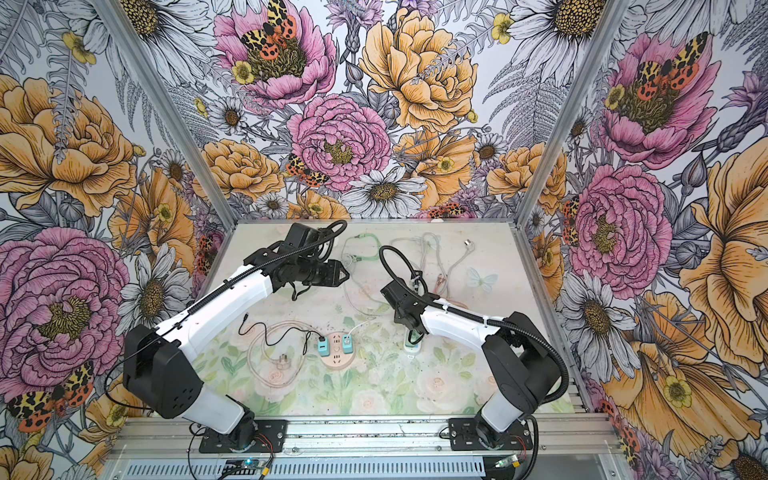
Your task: Insert the plug
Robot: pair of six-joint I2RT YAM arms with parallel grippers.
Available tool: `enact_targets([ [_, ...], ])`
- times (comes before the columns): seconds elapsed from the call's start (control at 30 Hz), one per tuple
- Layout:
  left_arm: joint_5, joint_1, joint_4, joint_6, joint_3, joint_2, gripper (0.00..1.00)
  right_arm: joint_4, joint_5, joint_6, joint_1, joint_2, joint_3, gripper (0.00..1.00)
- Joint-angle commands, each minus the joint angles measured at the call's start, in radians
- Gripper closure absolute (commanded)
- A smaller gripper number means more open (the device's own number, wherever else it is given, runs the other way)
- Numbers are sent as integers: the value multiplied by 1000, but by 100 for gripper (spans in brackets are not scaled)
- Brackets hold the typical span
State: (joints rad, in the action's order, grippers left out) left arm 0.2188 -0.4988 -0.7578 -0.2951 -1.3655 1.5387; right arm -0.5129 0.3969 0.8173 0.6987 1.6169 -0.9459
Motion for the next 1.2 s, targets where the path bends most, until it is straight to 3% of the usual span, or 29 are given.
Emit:
enact_targets([
  [0.0, 9, 0, 21, -26, 11, -37, 60, -151, -199, -19, -7, 126, 117, 100],
  [0.57, -59, -23, -1, -53, 4, -66, 60, -153, -201, -46, -11, 72, 83, 100],
  [1.17, -86, -36, -18, -72, -45, -72, 57, -175, -178, -81, -16, 28, 10, 83],
])
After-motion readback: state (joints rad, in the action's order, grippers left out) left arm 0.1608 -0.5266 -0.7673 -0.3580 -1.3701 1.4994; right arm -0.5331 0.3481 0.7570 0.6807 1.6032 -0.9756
